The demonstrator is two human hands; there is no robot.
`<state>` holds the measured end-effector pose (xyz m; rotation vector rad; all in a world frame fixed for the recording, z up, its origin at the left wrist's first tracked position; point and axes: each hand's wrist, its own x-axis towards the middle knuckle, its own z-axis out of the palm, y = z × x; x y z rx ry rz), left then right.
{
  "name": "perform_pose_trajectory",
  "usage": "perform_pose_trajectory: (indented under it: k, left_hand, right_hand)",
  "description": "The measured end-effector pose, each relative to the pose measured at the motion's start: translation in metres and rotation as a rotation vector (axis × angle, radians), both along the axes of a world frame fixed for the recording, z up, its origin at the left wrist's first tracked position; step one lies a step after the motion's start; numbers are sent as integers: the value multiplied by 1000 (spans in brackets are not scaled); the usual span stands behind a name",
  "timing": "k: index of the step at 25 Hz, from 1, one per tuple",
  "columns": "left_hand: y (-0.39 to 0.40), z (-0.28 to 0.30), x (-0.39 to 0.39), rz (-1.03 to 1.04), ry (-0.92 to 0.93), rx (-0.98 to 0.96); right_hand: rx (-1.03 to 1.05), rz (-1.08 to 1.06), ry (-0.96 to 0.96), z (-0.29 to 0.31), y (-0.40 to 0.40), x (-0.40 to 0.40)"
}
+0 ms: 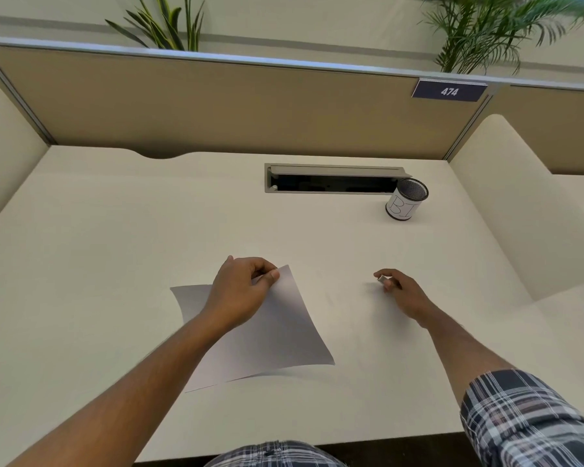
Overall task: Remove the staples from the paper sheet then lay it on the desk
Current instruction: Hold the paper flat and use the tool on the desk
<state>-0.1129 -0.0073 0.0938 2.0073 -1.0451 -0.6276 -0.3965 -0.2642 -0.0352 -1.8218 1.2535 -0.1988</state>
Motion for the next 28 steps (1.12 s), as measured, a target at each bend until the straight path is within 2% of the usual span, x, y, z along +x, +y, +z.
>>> perform_pose_trajectory:
  k: [3, 14, 21, 28]
  left_hand:
    - [-1, -1, -1, -3, 5, -3]
    - [-1, -3, 0, -1, -6, -8]
    - [-4, -5, 4, 4, -8, -8]
    - [-9, -7, 6, 3, -8, -1]
  right_hand:
    - [76, -10, -71, 11, 3, 0]
    - [107, -50, 22, 13, 2, 3]
    - [-57, 55, 219, 11, -2, 11]
    - [-305, 187, 504, 10, -9, 18]
